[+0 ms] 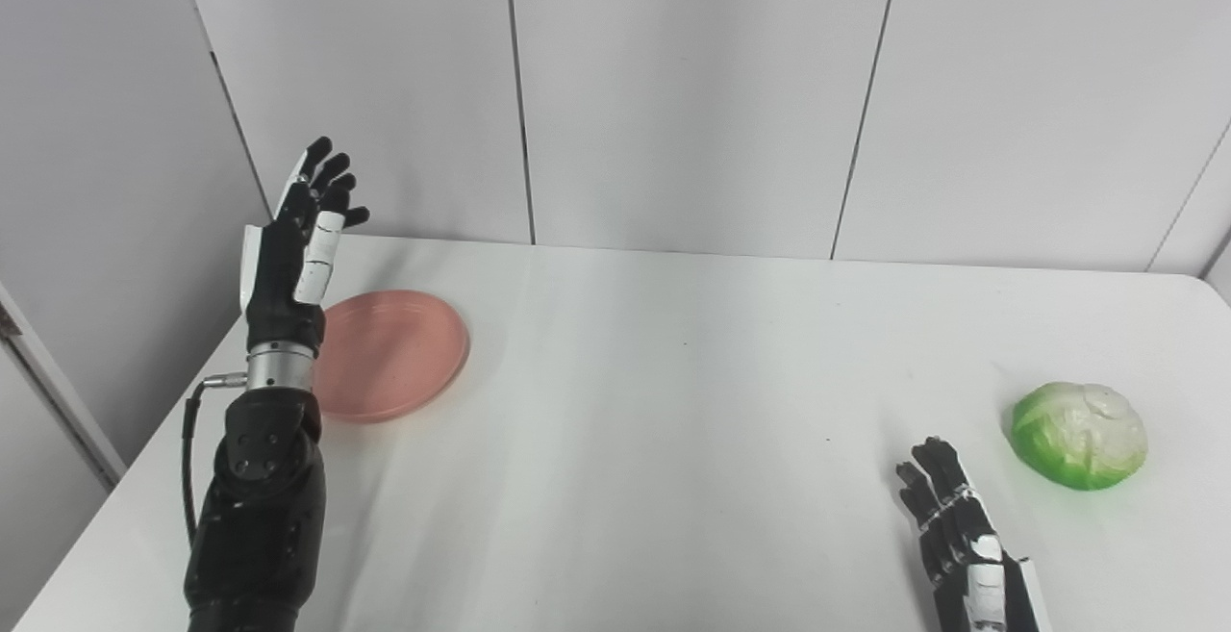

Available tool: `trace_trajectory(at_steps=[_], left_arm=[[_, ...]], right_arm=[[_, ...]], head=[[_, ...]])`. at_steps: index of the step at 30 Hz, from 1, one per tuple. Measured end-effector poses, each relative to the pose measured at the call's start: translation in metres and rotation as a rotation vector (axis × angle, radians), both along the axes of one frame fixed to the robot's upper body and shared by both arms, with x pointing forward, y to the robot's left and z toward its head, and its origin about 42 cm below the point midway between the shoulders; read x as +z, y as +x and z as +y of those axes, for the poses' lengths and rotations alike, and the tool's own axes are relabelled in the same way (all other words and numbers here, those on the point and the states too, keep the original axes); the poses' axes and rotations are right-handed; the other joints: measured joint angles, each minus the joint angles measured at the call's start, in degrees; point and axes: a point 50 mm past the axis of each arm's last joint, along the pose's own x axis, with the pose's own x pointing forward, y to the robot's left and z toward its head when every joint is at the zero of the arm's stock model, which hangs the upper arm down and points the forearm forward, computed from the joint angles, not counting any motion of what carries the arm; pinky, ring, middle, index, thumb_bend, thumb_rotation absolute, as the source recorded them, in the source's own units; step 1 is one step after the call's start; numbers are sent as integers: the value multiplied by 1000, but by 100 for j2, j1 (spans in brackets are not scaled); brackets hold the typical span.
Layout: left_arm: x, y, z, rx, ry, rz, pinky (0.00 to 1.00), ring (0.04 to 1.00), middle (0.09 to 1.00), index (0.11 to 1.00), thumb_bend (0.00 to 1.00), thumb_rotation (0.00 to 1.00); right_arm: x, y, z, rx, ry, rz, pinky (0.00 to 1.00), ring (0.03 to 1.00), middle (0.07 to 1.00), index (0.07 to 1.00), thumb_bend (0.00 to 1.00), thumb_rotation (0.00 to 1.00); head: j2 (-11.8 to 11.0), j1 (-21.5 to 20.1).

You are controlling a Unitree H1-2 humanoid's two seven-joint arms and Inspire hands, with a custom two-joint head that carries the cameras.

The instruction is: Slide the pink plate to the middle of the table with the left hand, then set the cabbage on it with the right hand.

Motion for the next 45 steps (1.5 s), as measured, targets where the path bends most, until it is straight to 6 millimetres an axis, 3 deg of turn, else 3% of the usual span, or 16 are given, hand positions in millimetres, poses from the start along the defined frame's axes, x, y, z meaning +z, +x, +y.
trace_trajectory(at_steps=[7,9,16,27,40,45], left_arm=[[-6,10,25,49,-41,55,789,898,896,873,865,875],[-10,14,34,67,-51,77,753,888,888,866,850,877],[-17,22,48,94,-47,103,735,876,883,860,890,870],[-25,35,76,131,-58,140,707,831,830,779,870,838],[-64,28,85,122,-159,245,775,858,852,816,786,812],[-78,24,87,122,-170,287,715,823,827,809,819,808]], right_arm=[[0,0,0,-1,0,0,962,923,929,917,799,1000],[0,0,0,1,-1,-1,959,920,926,917,810,1000],[2,-1,0,1,-9,-4,953,914,915,916,805,1000],[2,-1,0,4,-14,-1,932,894,890,907,812,1000],[4,-2,0,13,-22,12,944,904,891,910,804,1000],[5,-3,0,18,-23,22,940,903,886,906,797,1000]], head=[[26,-18],[35,-44],[70,-44],[123,-97],[220,-158],[255,-176]])
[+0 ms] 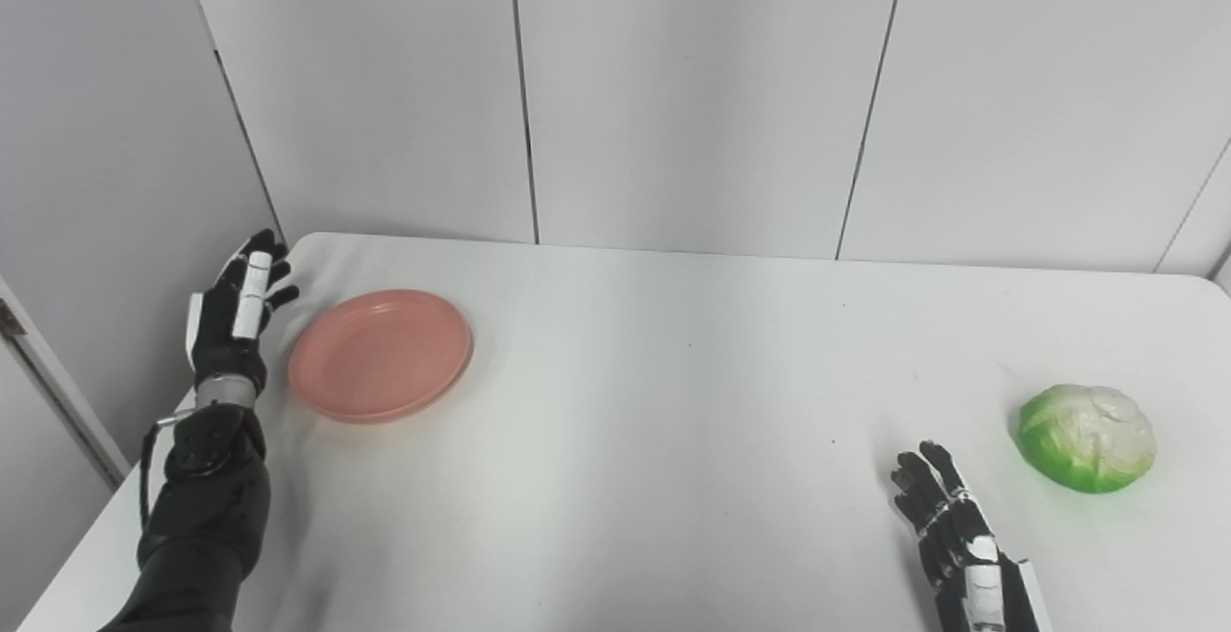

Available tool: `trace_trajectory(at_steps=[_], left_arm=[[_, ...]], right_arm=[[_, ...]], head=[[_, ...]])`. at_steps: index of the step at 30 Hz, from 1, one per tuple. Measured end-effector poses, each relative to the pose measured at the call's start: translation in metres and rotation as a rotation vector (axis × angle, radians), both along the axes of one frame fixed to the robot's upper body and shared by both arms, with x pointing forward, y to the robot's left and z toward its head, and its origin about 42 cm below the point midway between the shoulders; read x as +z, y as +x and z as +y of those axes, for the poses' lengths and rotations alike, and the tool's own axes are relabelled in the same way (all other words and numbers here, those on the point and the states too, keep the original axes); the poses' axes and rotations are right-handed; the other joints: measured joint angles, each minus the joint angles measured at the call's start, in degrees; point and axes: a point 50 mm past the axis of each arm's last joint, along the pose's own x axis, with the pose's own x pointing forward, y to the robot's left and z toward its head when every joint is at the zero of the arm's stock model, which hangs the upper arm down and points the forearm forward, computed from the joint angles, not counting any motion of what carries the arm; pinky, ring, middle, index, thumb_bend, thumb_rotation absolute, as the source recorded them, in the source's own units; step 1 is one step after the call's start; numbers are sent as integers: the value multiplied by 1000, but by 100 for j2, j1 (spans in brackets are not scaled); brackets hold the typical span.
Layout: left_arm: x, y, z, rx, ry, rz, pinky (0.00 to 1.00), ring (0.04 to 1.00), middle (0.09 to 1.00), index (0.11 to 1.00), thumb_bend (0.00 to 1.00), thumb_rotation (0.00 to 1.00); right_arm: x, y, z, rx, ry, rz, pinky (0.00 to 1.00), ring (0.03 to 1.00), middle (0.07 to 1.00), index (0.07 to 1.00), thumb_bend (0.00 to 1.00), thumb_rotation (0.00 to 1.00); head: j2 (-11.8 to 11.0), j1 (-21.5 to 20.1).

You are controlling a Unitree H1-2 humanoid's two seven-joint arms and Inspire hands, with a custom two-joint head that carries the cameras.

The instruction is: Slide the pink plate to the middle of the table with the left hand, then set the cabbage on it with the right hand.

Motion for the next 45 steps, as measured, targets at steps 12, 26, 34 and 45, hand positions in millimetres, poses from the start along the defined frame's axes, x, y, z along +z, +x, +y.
trace_trajectory(at_steps=[12,26,34,45], left_arm=[[-18,1,-2,-19,-72,55,744,820,822,823,989,787],[-18,4,-6,-57,-82,57,672,779,783,799,868,786],[-20,5,-13,-95,-74,55,688,790,786,791,842,785],[-21,8,-24,-130,-61,54,697,798,793,788,854,793]], right_arm=[[1,-2,0,4,-8,5,941,898,869,905,809,1000],[3,-3,0,8,-18,13,943,903,870,909,804,1000],[3,-3,0,9,-20,14,935,897,865,905,808,1000],[3,-3,0,10,-20,18,923,886,853,899,814,994]], head=[[79,-44],[132,-79],[44,-141],[35,-167]])
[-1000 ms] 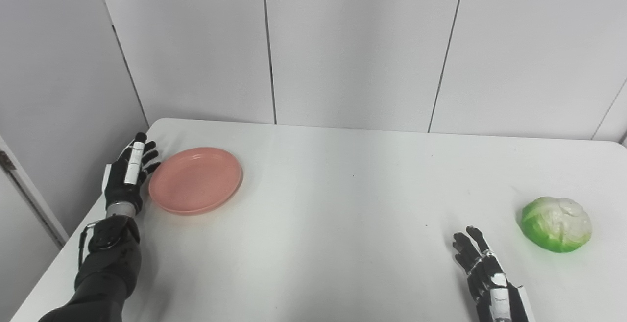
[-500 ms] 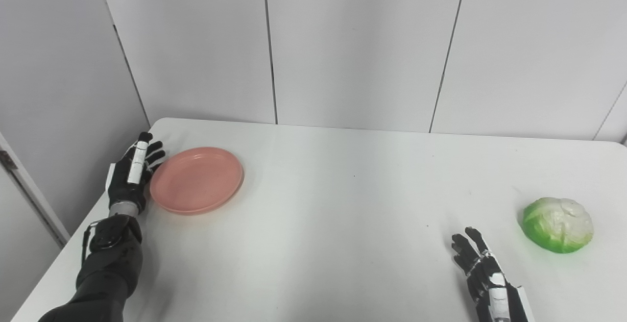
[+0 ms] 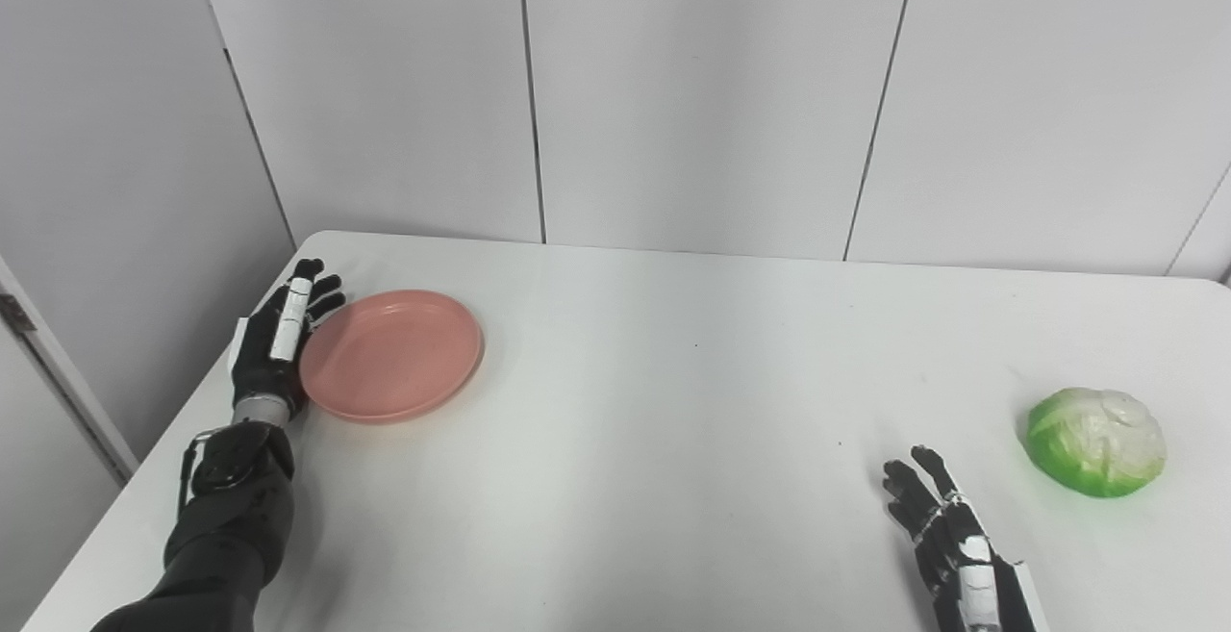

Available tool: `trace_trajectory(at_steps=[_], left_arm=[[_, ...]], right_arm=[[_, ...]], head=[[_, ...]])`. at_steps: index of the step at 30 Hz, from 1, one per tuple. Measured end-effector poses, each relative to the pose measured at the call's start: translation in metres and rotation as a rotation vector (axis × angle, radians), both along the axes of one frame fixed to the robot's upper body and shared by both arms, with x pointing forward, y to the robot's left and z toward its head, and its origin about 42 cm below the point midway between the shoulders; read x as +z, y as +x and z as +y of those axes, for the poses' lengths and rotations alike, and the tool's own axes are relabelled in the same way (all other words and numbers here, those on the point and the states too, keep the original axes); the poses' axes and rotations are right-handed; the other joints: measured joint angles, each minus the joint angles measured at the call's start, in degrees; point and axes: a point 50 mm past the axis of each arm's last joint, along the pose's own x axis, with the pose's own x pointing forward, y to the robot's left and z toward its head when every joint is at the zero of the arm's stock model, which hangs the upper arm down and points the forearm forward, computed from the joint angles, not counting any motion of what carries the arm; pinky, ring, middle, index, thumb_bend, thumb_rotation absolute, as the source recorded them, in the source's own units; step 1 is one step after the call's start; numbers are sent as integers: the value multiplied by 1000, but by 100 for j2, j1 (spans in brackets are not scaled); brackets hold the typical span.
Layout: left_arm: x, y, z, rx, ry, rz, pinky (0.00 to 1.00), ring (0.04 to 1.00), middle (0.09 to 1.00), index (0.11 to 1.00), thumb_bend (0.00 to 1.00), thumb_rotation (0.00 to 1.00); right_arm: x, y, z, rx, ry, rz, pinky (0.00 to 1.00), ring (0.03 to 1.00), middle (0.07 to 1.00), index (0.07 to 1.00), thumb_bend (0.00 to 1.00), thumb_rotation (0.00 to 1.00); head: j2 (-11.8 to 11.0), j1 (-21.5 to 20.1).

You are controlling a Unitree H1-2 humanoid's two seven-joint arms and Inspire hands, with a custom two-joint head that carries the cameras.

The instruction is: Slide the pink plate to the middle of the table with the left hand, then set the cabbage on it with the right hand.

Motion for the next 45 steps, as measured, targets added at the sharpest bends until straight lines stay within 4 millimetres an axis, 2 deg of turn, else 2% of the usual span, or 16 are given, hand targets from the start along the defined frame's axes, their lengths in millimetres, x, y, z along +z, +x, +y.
trace_trajectory(at_steps=[17,24,28,29,37,41,45], left_arm=[[-3,5,-32,-76,3,-20,711,809,815,808,892,795],[-4,5,-43,-118,32,-18,712,806,810,804,865,789],[-5,5,-50,-130,25,-22,740,811,815,804,889,775],[-6,4,-51,-132,24,-20,781,834,828,801,888,778],[-5,4,-62,-153,33,-33,880,863,852,805,878,782],[-5,4,-77,-188,38,-43,878,865,852,790,882,789],[-4,2,-90,-214,53,-53,882,866,870,812,872,805]], right_arm=[[0,0,2,10,0,10,928,886,851,905,819,992],[0,0,5,15,-11,10,915,879,847,898,837,986],[2,0,6,18,-14,6,912,879,845,893,845,971],[2,0,6,20,-16,7,910,877,845,892,848,968],[3,0,12,30,-22,12,893,860,832,880,838,968],[4,0,16,31,-24,15,887,860,836,878,842,962],[5,0,18,30,-34,13,880,860,840,878,852,965]], head=[[53,-79],[88,-273],[114,-342],[123,-412],[158,-721],[184,-826],[202,-888]])
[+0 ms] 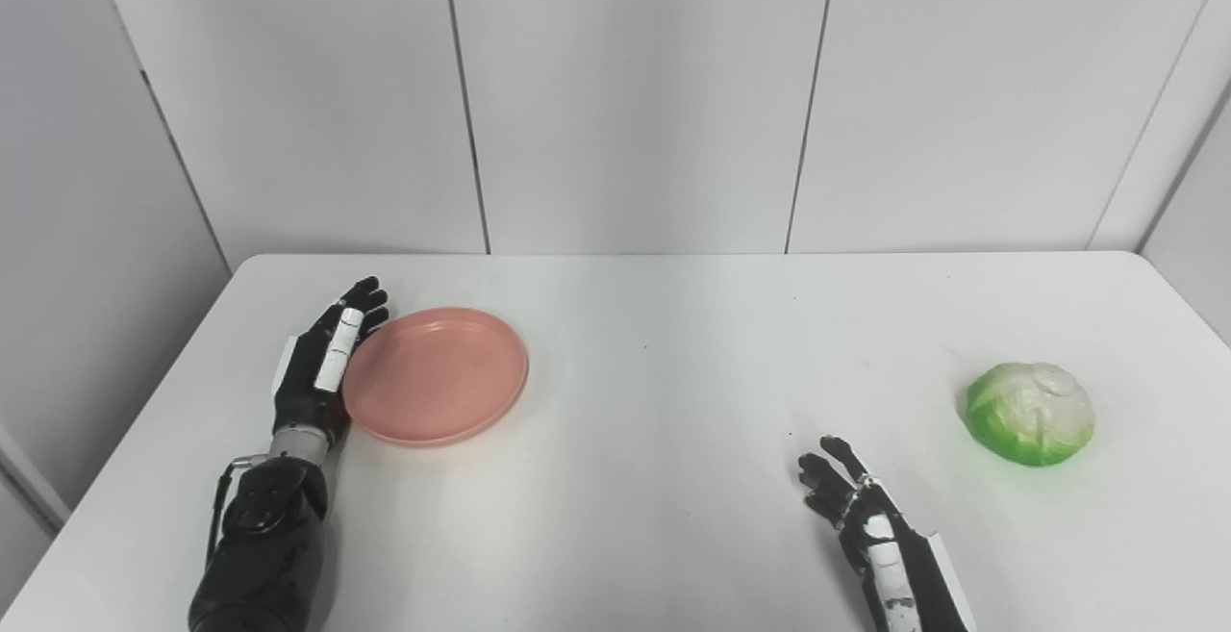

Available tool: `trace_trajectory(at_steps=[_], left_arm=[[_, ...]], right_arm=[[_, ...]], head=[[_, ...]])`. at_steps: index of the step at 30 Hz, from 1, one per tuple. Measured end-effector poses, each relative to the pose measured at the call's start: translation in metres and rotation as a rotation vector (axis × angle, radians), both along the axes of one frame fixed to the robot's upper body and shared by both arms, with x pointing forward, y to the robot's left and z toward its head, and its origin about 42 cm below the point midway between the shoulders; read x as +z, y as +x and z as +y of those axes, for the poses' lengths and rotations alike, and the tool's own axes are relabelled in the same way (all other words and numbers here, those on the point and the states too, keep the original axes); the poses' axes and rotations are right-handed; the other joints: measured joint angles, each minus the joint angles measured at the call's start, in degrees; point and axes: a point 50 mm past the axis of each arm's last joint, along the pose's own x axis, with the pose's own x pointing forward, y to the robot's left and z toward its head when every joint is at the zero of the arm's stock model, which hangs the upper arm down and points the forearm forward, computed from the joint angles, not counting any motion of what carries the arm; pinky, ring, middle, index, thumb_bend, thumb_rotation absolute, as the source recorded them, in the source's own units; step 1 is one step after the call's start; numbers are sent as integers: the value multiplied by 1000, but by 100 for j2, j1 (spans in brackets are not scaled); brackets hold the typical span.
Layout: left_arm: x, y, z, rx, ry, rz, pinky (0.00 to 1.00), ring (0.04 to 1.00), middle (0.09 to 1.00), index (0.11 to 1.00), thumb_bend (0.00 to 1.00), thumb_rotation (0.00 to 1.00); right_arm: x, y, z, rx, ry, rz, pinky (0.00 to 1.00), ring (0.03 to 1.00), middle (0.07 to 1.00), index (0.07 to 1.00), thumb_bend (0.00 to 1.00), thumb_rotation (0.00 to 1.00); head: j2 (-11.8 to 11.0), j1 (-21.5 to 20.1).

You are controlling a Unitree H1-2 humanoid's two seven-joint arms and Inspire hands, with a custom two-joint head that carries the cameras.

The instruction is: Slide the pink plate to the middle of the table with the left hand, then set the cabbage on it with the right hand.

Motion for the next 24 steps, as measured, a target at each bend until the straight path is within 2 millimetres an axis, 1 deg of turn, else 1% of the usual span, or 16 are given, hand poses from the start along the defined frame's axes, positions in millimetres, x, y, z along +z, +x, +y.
trace_trajectory(at_steps=[6,8,10,13,17,24], left_arm=[[0,-2,-6,2,7,13,896,868,871,805,901,794],[-1,-3,-9,4,3,16,874,858,862,797,913,811],[-1,-3,-14,2,-1,18,889,869,869,804,895,813],[-1,-4,-25,-14,-12,16,907,878,878,812,904,813],[-1,-6,-38,-32,-23,18,889,875,883,823,901,824],[-2,-6,-45,-28,-21,22,898,873,870,811,894,820]], right_arm=[[2,0,4,-4,-4,4,893,867,843,883,838,978],[2,0,4,-3,-4,6,898,867,844,884,833,983],[2,0,5,-1,-4,7,902,870,846,891,829,995],[2,0,8,7,-4,9,902,869,843,888,827,989],[3,0,9,4,-1,14,903,868,844,892,819,991],[3,0,11,7,0,18,907,868,841,893,831,999]], head=[[26,-44],[27,-62],[27,-79],[53,-97],[79,-80],[97,-115]])
